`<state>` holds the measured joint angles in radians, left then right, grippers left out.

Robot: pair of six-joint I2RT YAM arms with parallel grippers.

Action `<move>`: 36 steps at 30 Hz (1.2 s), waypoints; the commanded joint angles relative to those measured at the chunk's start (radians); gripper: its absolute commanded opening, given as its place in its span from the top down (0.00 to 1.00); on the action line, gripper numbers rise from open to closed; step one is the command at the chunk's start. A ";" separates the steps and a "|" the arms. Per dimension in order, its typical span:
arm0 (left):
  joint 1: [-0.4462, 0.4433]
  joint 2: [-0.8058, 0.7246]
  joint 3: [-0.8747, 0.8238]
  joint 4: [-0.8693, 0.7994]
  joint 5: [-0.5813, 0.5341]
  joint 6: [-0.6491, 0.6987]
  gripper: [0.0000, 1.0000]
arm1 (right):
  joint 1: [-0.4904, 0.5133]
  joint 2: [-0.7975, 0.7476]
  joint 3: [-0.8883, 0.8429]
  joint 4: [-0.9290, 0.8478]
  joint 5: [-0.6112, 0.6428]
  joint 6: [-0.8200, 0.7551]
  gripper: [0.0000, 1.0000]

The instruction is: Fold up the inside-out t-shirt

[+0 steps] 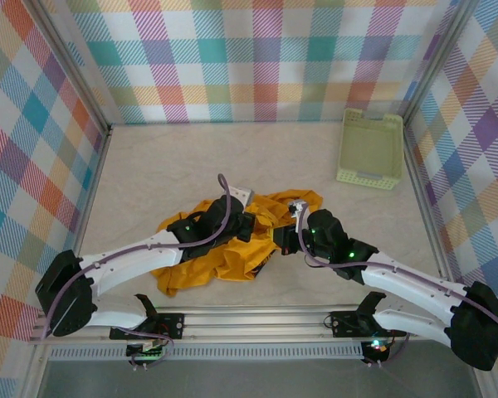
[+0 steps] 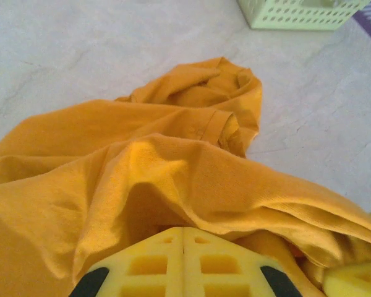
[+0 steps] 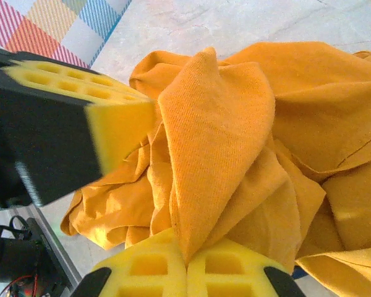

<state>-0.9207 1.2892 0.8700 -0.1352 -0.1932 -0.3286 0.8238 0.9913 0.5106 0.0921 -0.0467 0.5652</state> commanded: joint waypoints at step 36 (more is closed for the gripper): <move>-0.004 0.084 0.033 0.034 0.065 -0.102 1.00 | 0.019 -0.030 -0.032 0.027 0.041 -0.051 1.00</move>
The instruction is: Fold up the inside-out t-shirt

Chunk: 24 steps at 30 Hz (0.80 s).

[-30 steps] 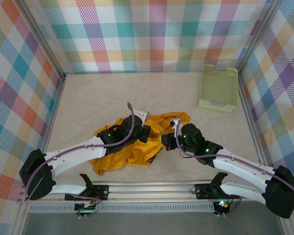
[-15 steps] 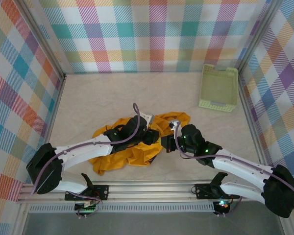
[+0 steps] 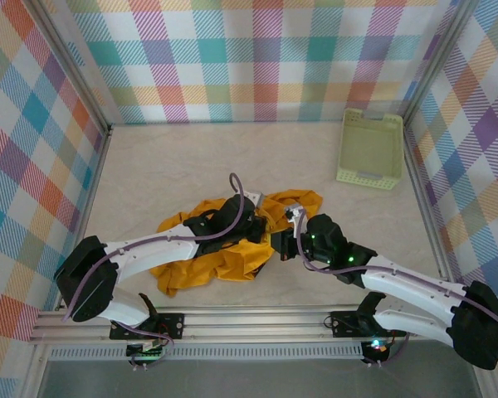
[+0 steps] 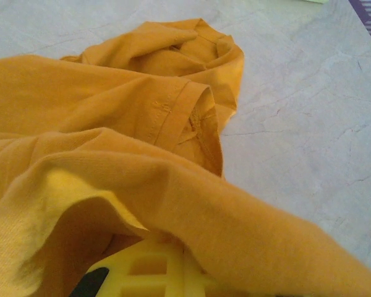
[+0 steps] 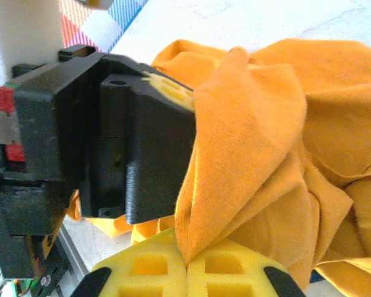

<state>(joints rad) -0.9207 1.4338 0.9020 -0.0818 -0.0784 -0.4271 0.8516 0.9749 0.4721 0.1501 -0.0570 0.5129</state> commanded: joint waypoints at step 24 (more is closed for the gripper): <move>-0.070 -0.004 -0.047 0.013 -0.017 -0.033 0.93 | -0.130 0.215 0.191 -0.267 0.118 0.082 0.60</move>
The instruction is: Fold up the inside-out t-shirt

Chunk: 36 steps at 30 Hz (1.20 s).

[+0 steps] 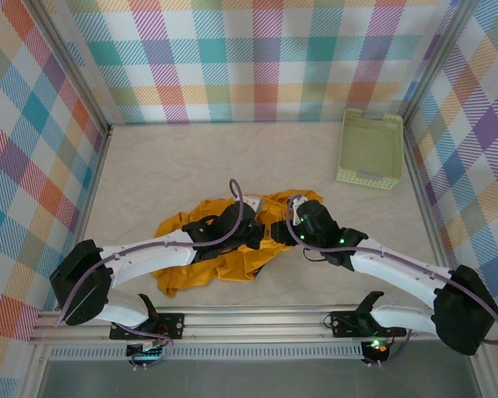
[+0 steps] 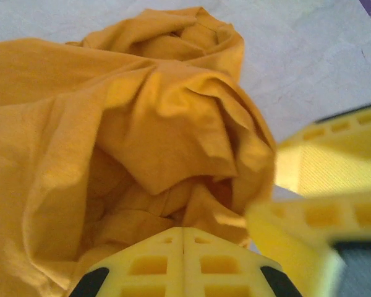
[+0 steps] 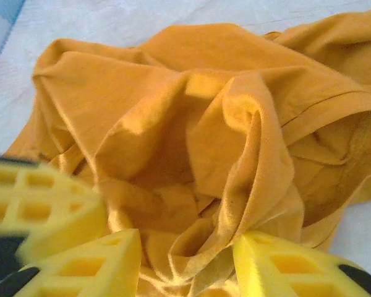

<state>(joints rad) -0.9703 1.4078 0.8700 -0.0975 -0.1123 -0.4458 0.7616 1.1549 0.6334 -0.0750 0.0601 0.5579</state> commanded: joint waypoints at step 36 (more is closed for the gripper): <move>0.002 0.110 -0.001 0.150 0.108 -0.059 0.57 | -0.096 -0.297 -0.338 0.366 -0.342 0.010 1.00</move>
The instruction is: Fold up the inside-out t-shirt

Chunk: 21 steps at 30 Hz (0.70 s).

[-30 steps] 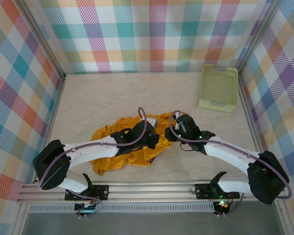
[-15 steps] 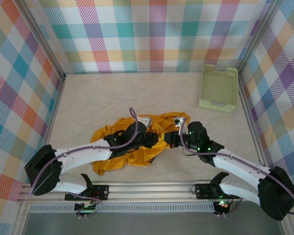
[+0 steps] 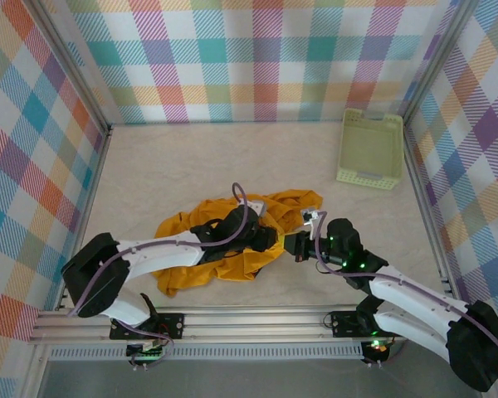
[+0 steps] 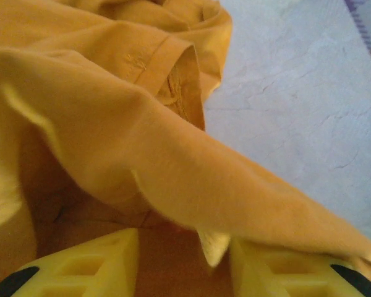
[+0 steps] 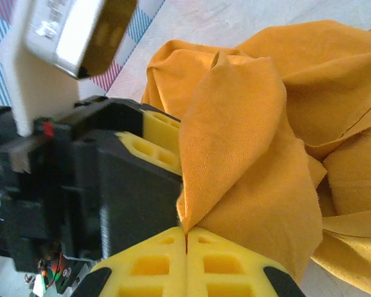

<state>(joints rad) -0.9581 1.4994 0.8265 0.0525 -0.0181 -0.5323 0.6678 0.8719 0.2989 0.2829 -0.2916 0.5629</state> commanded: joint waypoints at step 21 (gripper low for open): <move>-0.050 -0.129 0.211 -0.359 -0.238 0.084 1.00 | -0.008 0.077 0.084 -0.213 0.253 -0.064 1.00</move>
<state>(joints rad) -1.0008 1.4528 0.9718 -0.1829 -0.1684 -0.4854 0.6662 0.9253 0.3481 0.1329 -0.0940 0.5335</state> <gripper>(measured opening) 0.064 0.065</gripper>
